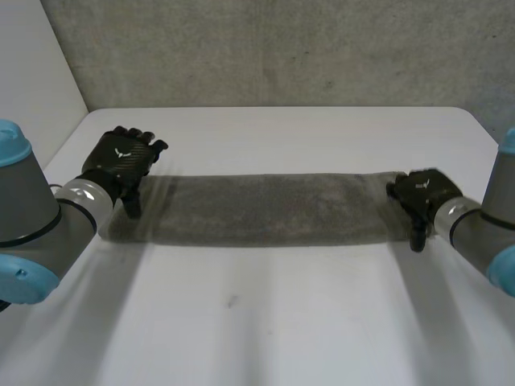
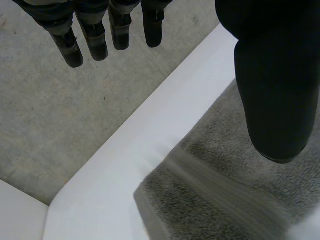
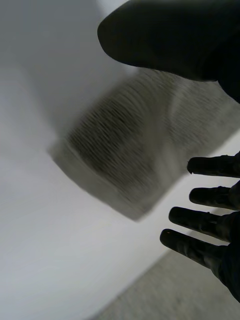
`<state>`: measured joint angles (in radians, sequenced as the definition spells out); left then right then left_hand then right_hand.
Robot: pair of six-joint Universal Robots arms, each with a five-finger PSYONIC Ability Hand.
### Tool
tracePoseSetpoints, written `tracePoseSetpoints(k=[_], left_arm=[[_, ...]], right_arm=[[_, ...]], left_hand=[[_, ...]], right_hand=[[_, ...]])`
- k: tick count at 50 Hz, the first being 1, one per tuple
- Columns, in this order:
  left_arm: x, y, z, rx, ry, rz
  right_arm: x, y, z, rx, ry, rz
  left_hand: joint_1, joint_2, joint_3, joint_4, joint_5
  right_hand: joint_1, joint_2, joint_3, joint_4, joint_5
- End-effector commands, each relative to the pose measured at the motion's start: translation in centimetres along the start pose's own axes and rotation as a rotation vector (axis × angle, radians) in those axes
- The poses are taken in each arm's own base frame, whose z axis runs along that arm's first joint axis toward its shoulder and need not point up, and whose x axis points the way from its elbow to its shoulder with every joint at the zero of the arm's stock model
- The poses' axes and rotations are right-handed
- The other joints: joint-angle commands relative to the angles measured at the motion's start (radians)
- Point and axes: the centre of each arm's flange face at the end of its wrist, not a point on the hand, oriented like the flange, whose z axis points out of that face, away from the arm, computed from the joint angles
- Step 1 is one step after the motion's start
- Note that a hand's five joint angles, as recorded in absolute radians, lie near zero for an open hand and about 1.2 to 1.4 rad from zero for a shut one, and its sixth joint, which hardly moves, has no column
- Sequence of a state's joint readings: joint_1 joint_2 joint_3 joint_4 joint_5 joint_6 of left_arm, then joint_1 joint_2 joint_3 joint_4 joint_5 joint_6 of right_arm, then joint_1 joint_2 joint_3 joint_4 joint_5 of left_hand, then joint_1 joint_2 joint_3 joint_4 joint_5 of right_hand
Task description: Fold the towel.
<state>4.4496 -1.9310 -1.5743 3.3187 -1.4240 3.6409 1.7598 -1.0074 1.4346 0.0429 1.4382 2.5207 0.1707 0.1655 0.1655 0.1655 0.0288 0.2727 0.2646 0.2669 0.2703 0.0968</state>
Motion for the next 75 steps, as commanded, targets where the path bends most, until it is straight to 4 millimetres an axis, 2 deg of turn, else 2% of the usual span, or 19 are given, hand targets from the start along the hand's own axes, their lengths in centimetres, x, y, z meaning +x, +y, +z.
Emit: tracePoseSetpoints(k=[1, 5, 16, 22, 24, 27, 29, 30, 32, 35, 37, 40, 47, 60, 68, 69, 70, 71, 75], left_arm=[[-0.1, 0.3, 0.1, -0.004, -0.010, -0.075], [-0.2, 0.3, 0.0, -0.002, -0.011, -0.084], [-1.4, -1.6, -1.4, 0.042, -0.063, -0.088], [-2.5, -3.5, -2.4, 0.098, -0.097, -0.079], [-2.6, -3.8, -2.5, 0.108, -0.100, -0.077], [-2.8, -4.3, -2.8, 0.122, -0.107, -0.075], [-2.8, -4.4, -2.8, 0.125, -0.107, -0.074], [-2.8, -4.5, -2.9, 0.129, -0.110, -0.074], [-2.8, -4.6, -2.9, 0.132, -0.110, -0.073], [-2.8, -4.5, -3.0, 0.131, -0.109, -0.073], [-2.8, -4.5, -3.0, 0.131, -0.109, -0.073], [-2.8, -4.4, -2.9, 0.125, -0.110, -0.074], [-2.8, -4.1, -2.9, 0.119, -0.109, -0.074], [-3.0, -3.9, -2.8, 0.115, -0.114, -0.076], [-2.6, -4.0, -2.8, 0.119, -0.104, -0.097], [-2.6, -4.0, -2.8, 0.124, -0.104, -0.099], [-2.6, -4.1, -2.8, 0.131, -0.104, -0.098], [-2.6, -4.1, -2.8, 0.131, -0.104, -0.098], [-2.4, -4.2, -2.7, 0.137, -0.102, -0.097]], right_arm=[[-0.7, 2.4, 2.3, -0.016, 0.009, 0.008], [0.9, 3.1, 3.6, -0.002, 0.084, 0.013], [10.0, 2.7, 1.9, -0.111, 0.465, -0.229], [10.3, 0.6, 1.7, -0.087, 0.509, -0.447], [5.0, -6.1, 1.5, 0.153, 0.504, -0.526], [2.4, -8.2, 1.3, 0.239, 0.481, -0.547], [-3.9, -11.2, 1.2, 0.395, 0.410, -0.588], [-4.0, -11.2, 1.2, 0.396, 0.409, -0.588], [-11.0, -12.7, 0.4, 0.521, 0.283, -0.633], [-14.8, -12.5, 0.0, 0.578, 0.200, -0.660], [-20.9, -11.1, -0.8, 0.657, 0.036, -0.714], [-24.4, -9.5, -1.5, 0.697, -0.070, -0.746], [-25.7, -8.0, -1.9, 0.690, -0.130, -0.749], [-24.6, -9.6, -3.9, 0.720, -0.187, -0.632], [-26.2, -7.0, -5.1, 0.697, -0.432, -0.649], [-25.9, -7.4, -5.3, 0.698, -0.432, -0.637], [-25.9, -7.4, -5.3, 0.698, -0.432, -0.637], [-25.3, -8.0, -5.6, 0.698, -0.419, -0.613], [-22.6, -9.5, -5.9, 0.667, -0.358, -0.502]], left_hand=[[0.004, 0.009, 0.009, 0.009, -0.029], [0.004, 0.009, 0.009, 0.009, -0.029], [0.004, 0.009, 0.009, 0.009, -0.029], [0.004, 0.009, 0.009, 0.009, -0.029], [0.004, 0.009, 0.009, 0.009, -0.029], [0.004, 0.009, 0.009, 0.009, -0.029], [0.004, 0.009, 0.009, 0.009, -0.029], [0.004, 0.009, 0.009, 0.009, -0.029], [0.004, 0.009, 0.009, 0.009, -0.029], [0.004, 0.009, 0.009, 0.009, -0.029], [0.004, 0.009, 0.009, 0.009, -0.029], [0.004, 0.009, 0.009, 0.009, -0.029], [0.004, 0.009, 0.009, 0.009, -0.029], [0.004, 0.009, 0.009, 0.009, -0.029], [0.004, 0.009, 0.009, 0.009, -0.029], [0.004, 0.009, 0.009, 0.009, -0.029], [0.004, 0.009, 0.009, 0.009, -0.029], [0.004, 0.009, 0.009, 0.009, -0.029], [0.004, 0.009, 0.009, 0.009, -0.029]], right_hand=[[0.223, 0.231, 0.229, 0.226, 0.225], [1.120, 1.128, 1.126, 1.122, 1.121], [1.124, 1.132, 1.129, 1.126, 1.125], [1.124, 1.132, 1.129, 1.126, 1.125], [1.124, 1.132, 1.129, 1.126, 1.125], [1.124, 1.132, 1.129, 1.126, 1.125], [1.124, 1.132, 1.129, 1.126, 1.125], [1.124, 1.132, 1.129, 1.126, 1.125], [1.124, 1.132, 1.129, 1.126, 1.125], [1.124, 1.132, 1.129, 1.126, 1.125], [1.124, 1.132, 1.129, 1.126, 1.125], [1.124, 1.132, 1.129, 1.126, 1.125], [1.124, 1.132, 1.129, 1.126, 1.125], [1.124, 1.132, 1.129, 1.126, 1.125], [1.124, 1.132, 1.129, 1.126, 1.125], [0.729, 0.737, 0.735, 0.732, 0.731], [0.725, 0.733, 0.731, 0.728, 0.727], [0.010, 0.018, 0.016, 0.013, 0.012], [-0.098, -0.090, -0.092, -0.096, -0.097]])
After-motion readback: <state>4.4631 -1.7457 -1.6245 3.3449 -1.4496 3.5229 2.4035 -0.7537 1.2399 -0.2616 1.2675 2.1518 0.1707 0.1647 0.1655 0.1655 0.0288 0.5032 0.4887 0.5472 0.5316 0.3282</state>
